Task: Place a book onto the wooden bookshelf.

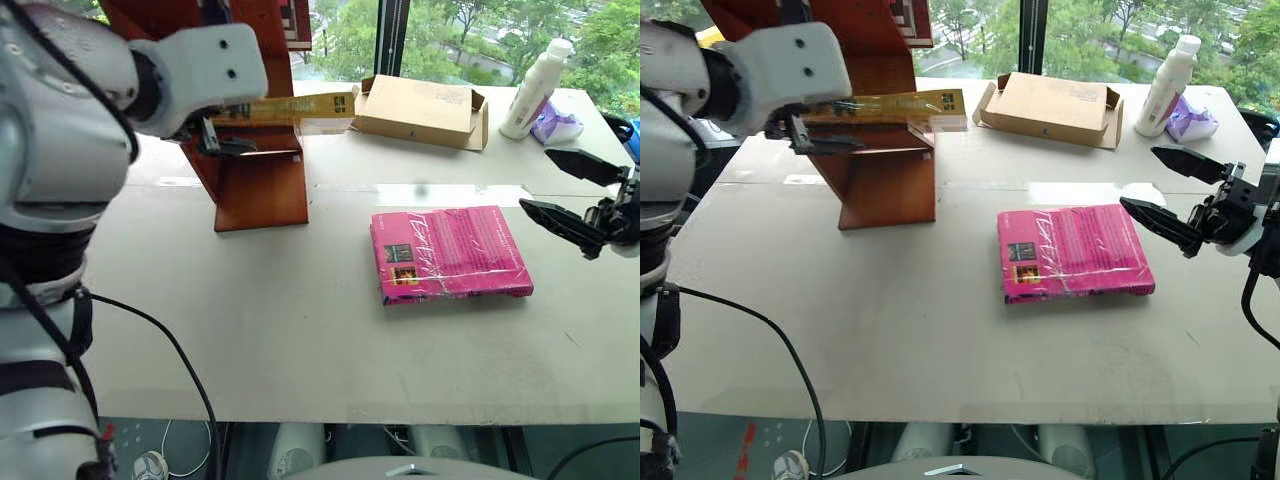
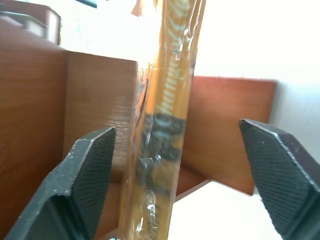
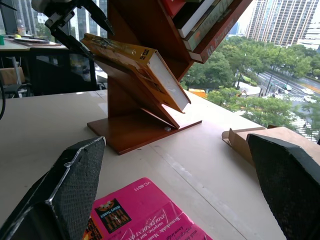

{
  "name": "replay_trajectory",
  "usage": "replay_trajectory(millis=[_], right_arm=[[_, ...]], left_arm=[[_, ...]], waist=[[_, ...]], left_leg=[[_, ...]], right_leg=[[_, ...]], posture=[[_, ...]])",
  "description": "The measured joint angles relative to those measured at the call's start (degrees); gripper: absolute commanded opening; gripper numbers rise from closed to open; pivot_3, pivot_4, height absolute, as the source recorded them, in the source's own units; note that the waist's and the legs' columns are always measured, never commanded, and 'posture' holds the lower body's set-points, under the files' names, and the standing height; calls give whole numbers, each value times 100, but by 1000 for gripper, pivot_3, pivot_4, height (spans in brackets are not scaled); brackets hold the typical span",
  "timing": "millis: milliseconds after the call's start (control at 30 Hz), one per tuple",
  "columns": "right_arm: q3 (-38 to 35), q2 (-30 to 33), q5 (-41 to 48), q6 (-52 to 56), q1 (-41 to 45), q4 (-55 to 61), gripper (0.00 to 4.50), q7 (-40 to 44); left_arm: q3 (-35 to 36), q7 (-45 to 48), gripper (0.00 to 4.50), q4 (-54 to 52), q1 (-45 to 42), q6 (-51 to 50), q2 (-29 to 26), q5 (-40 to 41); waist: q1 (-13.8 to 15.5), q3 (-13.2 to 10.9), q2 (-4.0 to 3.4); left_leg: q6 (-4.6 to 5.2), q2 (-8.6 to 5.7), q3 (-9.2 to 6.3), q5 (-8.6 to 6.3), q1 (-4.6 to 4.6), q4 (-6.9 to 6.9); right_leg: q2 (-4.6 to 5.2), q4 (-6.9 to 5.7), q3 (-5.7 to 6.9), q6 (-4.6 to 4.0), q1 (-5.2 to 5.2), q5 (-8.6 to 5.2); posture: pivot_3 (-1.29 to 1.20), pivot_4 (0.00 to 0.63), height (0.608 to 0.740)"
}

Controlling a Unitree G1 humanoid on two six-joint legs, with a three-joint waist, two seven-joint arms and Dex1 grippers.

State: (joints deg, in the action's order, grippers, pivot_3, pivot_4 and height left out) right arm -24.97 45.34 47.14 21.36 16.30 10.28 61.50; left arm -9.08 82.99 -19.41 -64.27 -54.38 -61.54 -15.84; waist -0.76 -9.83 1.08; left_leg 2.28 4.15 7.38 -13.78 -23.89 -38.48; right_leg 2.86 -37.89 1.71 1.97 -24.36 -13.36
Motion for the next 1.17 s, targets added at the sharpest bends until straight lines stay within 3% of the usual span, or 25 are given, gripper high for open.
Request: replay_trajectory(millis=[233, 367, 467, 500, 533, 600, 767, 833, 1000, 1167], right_arm=[[-22, 33, 118, 132, 107, 4, 4500, -60], [-34, 152, 211, 250, 268, 4, 4500, -63], [-70, 157, 263, 328, 273, 0, 4500, -78], [-78, 176, 260, 343, 253, 1, 4500, -85], [-79, 191, 254, 358, 208, 12, 4500, -106], [-73, 268, 168, 392, 61, 78, 4500, -152], [-78, 664, -570, 346, -924, 31, 4500, -155], [-144, 788, -831, 243, -1394, -38, 4500, -41], [-813, 944, -1384, -94, -2646, -590, 4500, 429], [-1001, 1048, -1726, -431, -2901, -1011, 4500, 571]], left_arm=[[1202, 1, 3920, -840, 223, -1635, 127, 1379], [2355, 41, 3920, -1673, 177, -3417, 1015, 2731], [2872, -246, 3920, -2043, 681, -3734, 1429, 3284], [3049, -464, 3920, -2260, 909, -3710, 1820, 3307], [3207, -846, 3920, -2621, 1413, -3595, 2462, 3346], [3174, -1252, 3920, -2908, 2115, -3541, 3108, 3447], [3157, -2217, 3920, -2974, 3771, -2349, 3989, 3587], [3159, -2343, 3920, -2893, 4369, -1849, 3996, 3636], [3362, -2182, 3920, -1914, 6559, 53, 3352, 3522], [3428, -2038, 3920, -1070, 7282, 1385, 2800, 3419]], waist=[[37, -7, 13], [24, -7, 14], [-1, -6, 12], [3, -2, 4], [10, 5, -6], [15, 2, -1], [45, 0, 8], [50, 1, 8], [6, 4, 5], [13, 9, 7]], left_leg=[[18, -2, -14, -10, 4, -11], [10, -2, -22, -6, 4, -20], [-3, -2, -28, 2, 12, -19], [-4, -2, -29, 3, 15, -18], [-4, -6, -32, 3, 18, -23], [-4, -5, -36, 3, 8, -30], [-3, -6, -45, 2, 11, -31], [11, -6, -46, -6, 16, -31], [21, -2, -46, -14, 22, -23], [20, 3, -53, -16, 28, -25]], right_leg=[[0, -11, 7, 20, 9, -11], [-2, -14, 8, 22, 13, -11], [-7, -20, 4, 10, 17, -5], [-7, -16, 4, 2, 23, 0], [-3, -13, 6, 0, 33, 1], [-3, -12, 7, -1, 32, 3], [1, -5, 4, -3, 42, 2], [1, -5, 7, -4, 46, 2], [3, -1, 17, -25, 43, -12], [22, -2, 26, -23, 43, -13]], posture=[[0, 150, 733], [0, 150, 733], [0, 150, 733], [0, 150, 733], [0, 150, 733], [0, 150, 733], [0, 150, 733], [0, 150, 733], [0, 150, 733], [0, 150, 733]])
